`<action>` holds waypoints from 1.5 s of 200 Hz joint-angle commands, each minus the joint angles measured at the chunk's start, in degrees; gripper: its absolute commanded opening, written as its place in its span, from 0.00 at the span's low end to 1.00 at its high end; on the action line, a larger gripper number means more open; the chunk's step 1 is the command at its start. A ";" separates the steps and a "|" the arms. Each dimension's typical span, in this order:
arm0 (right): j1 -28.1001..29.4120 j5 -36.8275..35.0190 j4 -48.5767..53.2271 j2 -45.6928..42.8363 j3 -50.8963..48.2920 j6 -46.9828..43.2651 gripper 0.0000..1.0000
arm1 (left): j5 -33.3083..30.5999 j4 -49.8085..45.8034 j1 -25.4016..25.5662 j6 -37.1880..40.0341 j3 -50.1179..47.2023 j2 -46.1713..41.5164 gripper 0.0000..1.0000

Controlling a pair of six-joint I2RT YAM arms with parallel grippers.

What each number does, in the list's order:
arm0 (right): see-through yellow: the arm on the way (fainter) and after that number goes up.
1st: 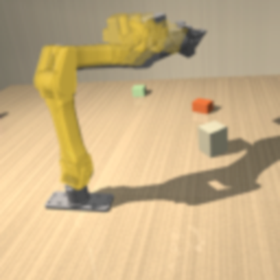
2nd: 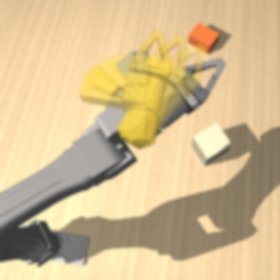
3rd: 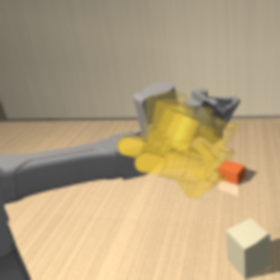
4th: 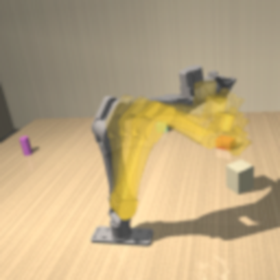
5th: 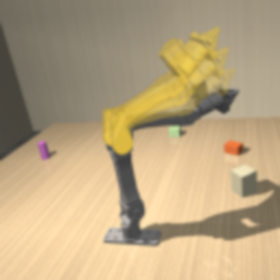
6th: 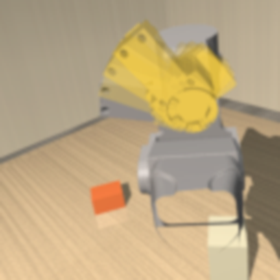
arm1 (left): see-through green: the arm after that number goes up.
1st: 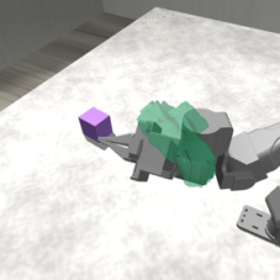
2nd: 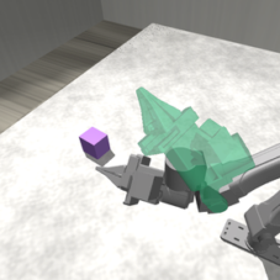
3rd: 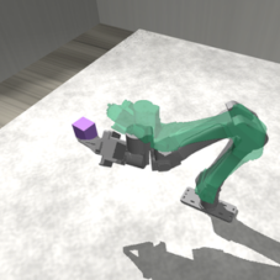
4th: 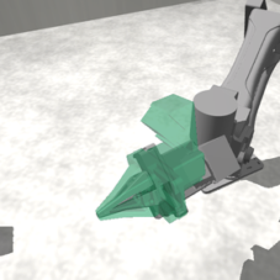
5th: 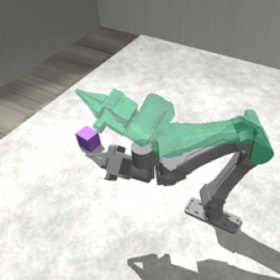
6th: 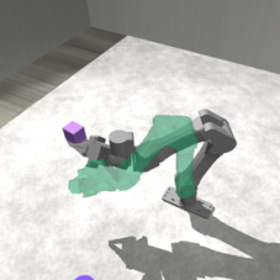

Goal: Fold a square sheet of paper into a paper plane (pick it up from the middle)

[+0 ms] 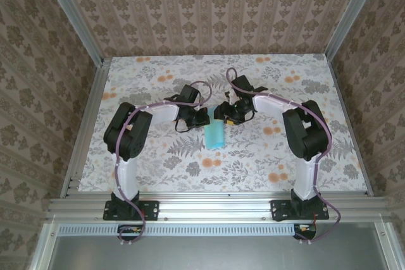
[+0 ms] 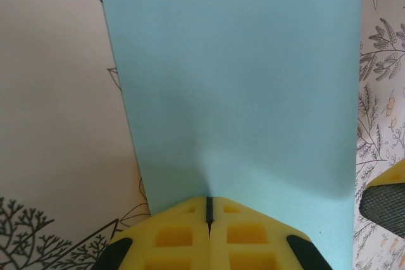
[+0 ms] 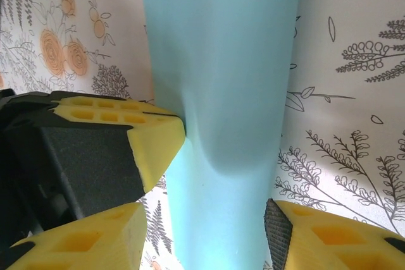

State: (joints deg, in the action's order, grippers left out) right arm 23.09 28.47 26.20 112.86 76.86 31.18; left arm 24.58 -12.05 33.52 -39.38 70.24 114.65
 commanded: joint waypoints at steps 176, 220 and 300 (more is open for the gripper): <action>0.29 1.75 6.92 7.40 4.97 -4.42 0.39 | -1.14 -5.97 0.63 1.41 5.27 1.03 0.12; 0.29 -0.80 7.69 7.84 4.43 -4.44 0.33 | 2.76 1.38 -1.84 -2.14 3.31 -1.82 0.25; -0.18 -2.61 9.19 8.69 4.26 -6.24 0.32 | -1.26 5.29 -6.92 -3.88 -5.63 -10.26 0.32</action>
State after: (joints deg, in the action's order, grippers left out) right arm 23.14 29.08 31.75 119.55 80.64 26.65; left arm 25.04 -7.66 27.77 -42.48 66.76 107.85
